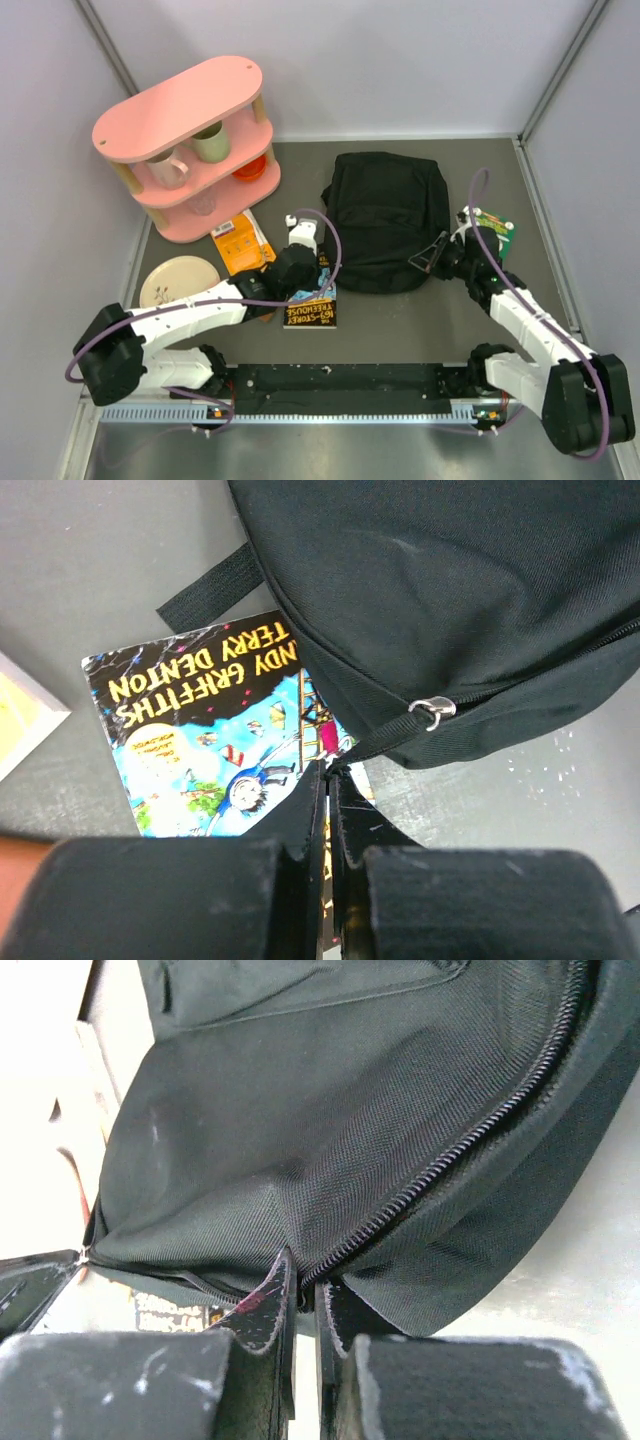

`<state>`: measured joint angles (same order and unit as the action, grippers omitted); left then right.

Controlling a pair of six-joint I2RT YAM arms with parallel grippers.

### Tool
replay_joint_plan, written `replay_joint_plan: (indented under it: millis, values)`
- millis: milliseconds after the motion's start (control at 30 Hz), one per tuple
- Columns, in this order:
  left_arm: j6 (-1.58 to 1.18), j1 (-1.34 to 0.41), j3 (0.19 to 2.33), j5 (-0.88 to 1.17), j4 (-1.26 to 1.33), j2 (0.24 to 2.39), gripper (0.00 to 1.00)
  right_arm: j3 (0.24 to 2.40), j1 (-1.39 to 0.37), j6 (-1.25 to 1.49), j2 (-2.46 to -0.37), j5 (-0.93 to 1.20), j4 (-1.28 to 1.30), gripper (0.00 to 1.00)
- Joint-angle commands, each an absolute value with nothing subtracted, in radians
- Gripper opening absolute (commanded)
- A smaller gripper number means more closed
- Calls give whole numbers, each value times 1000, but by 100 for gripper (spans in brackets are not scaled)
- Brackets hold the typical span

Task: Pack the student bag
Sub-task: Unzip the student bag at the center of the board.

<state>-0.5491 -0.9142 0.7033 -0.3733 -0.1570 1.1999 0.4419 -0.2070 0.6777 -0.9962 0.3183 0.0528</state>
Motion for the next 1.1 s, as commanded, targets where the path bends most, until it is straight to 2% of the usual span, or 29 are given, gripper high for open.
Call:
replay_joint_plan:
  millis: [0,100,167,200,267,300,367,400,600,633,733,867,967,1067]
  values:
    - [-486,-877,690,-413,-168,1197,0,508,-91,526,-998,184,129,0]
    - [-479,-880,660,-313,-82,1198,0,522,-91,537,-1051,302,115,0]
    - [-469,-879,644,-234,-36,1195,0,522,-91,543,-1077,357,112,13]
    - [-465,-880,632,-210,-8,1195,0,515,-92,545,-1086,401,112,28]
    - [-454,-879,624,-157,26,1203,0,503,-91,564,-1080,442,109,48]
    - [-443,-879,620,-140,35,1206,0,486,-91,575,-1069,475,103,65]
    - [-408,-879,618,-104,44,1218,0,473,-91,592,-1025,505,101,72]
    - [-402,-880,618,-78,48,1223,0,462,-91,598,-1010,520,107,79]
    - [-353,-879,621,-20,52,1233,0,414,-92,689,-907,591,117,81]
    - [-341,-879,624,-20,49,1236,7,405,-92,699,-893,594,115,81]
    - [-315,-881,641,-8,31,1256,19,371,-94,732,-847,584,110,81]
    - [-307,-877,678,20,5,1296,44,342,-92,747,-827,575,109,81]
    - [-308,-877,692,17,-26,1308,55,339,-94,749,-831,574,110,81]
    - [-319,-877,695,-87,-58,1293,56,344,-94,750,-828,578,115,81]
